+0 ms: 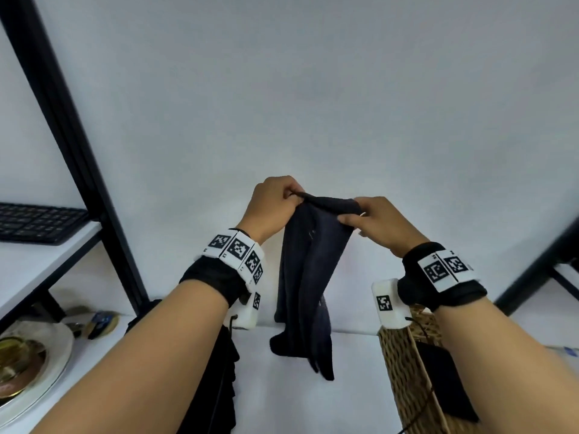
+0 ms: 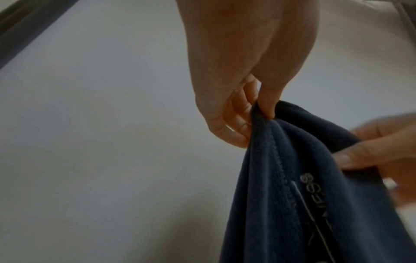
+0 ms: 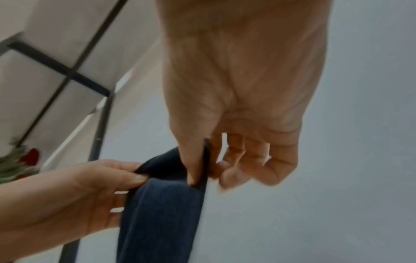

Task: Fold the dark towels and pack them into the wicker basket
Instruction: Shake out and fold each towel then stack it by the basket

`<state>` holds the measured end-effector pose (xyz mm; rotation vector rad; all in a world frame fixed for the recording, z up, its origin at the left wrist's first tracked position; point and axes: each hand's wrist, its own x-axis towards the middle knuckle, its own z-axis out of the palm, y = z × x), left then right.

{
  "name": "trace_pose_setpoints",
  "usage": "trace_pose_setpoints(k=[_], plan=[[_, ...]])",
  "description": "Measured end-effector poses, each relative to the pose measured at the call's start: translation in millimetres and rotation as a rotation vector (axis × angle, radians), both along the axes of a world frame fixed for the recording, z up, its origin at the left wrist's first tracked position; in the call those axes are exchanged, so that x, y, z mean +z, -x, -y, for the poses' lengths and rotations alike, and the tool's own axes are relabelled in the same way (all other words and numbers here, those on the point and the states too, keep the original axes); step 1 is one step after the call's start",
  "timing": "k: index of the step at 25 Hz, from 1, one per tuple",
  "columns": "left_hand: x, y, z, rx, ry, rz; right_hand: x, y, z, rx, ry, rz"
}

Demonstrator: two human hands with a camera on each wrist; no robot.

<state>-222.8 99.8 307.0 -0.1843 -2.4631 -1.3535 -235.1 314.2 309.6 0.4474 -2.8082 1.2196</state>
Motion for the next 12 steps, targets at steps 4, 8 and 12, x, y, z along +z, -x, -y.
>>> trace_pose_setpoints(k=[4, 8, 12], plan=[[7.1, -5.5, -13.8, -0.226, -0.033, 0.108, 15.2, -8.1, 8.3, 0.050, 0.310, 0.062], [21.7, -4.2, -21.6, -0.204, -0.019, 0.014, 24.9, -9.4, 23.3, 0.092, 0.258, -0.036], [25.5, -7.6, -16.7, -0.169, -0.023, 0.019, -16.5, -11.3, 13.2, 0.085, 0.242, 0.081]])
